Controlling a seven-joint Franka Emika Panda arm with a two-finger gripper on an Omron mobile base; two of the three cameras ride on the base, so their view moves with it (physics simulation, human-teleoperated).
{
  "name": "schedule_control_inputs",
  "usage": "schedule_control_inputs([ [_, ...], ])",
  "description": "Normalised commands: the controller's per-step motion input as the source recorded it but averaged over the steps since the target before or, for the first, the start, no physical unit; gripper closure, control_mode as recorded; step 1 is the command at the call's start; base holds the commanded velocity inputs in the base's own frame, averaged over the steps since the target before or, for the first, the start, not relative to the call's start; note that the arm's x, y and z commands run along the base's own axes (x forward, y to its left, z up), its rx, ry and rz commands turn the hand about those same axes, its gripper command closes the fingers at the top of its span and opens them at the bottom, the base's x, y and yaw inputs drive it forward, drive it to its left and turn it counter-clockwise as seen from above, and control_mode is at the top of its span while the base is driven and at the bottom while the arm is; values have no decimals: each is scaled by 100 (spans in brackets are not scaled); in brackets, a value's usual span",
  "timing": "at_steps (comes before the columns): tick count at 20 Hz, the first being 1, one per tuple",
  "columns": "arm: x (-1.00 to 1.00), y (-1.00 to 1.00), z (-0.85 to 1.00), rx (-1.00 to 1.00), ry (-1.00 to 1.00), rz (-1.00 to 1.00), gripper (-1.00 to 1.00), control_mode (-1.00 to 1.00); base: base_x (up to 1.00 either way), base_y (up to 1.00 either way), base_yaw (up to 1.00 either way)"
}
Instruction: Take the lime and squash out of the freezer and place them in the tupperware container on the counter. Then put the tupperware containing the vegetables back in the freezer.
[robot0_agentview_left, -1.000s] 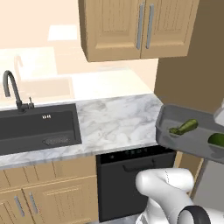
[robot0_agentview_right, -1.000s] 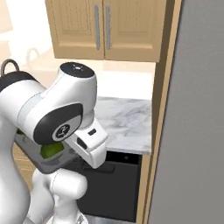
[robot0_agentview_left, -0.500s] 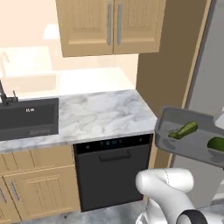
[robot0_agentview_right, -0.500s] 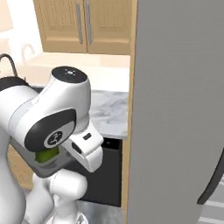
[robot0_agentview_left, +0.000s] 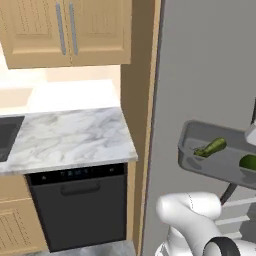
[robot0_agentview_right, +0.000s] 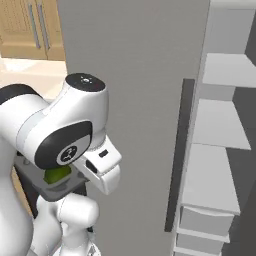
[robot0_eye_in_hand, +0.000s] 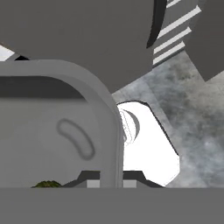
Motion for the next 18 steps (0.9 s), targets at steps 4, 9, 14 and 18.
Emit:
schedule_control_inputs([
  [4, 0, 0, 0, 0, 0, 0, 100, 100, 11, -69, 9],
  [9, 0, 0, 0, 0, 0, 0, 100, 100, 1, -47, 4],
  [14, 0, 0, 0, 0, 0, 0, 100, 100, 5, -38, 1],
  [18, 0, 0, 0, 0, 0, 0, 100, 100, 4, -35, 0],
])
